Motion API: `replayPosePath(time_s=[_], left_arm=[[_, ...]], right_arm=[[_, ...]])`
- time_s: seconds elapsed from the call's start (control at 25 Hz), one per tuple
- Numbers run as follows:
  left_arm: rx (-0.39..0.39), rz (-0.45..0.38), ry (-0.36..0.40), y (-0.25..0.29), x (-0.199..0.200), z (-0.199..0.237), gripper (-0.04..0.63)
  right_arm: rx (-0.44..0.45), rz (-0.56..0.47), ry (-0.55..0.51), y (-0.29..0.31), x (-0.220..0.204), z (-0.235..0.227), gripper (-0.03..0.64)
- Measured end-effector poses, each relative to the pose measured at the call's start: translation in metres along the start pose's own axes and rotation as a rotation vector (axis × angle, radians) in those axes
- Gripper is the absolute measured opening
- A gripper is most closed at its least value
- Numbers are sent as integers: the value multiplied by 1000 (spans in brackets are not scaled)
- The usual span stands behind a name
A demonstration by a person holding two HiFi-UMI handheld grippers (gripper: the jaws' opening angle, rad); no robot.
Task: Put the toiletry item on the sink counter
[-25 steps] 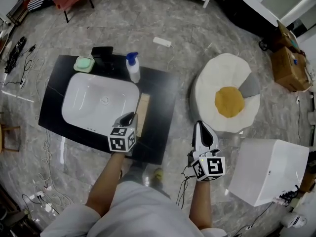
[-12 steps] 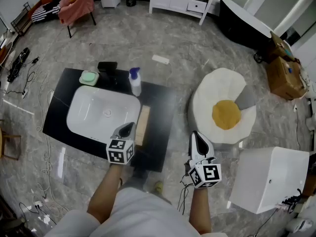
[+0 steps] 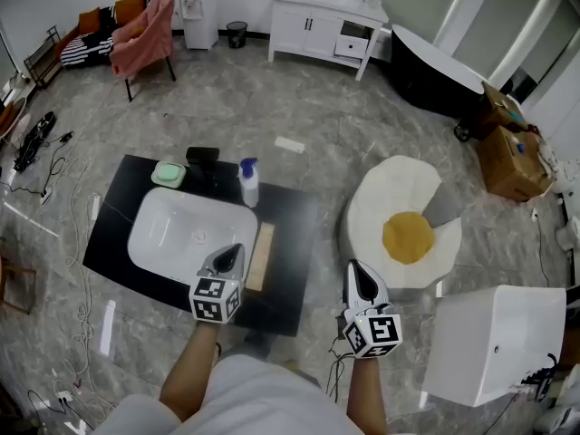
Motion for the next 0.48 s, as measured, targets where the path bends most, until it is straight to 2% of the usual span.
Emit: replayPosePath(time_s=[0.48], left_arm=[[-32,-143,46,-30,46,-1,-3]], right_arm=[[-18,-30,-37,-9,21,9,3]])
Point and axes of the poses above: the fingertips, and each gripper's own axes: y forward along the fingers, z to its left, x out of its top, the point moved 10 cm from there along -y, backward along the fingers, and after that the axes turned 14 degrees about x, right-handed, at the moved point
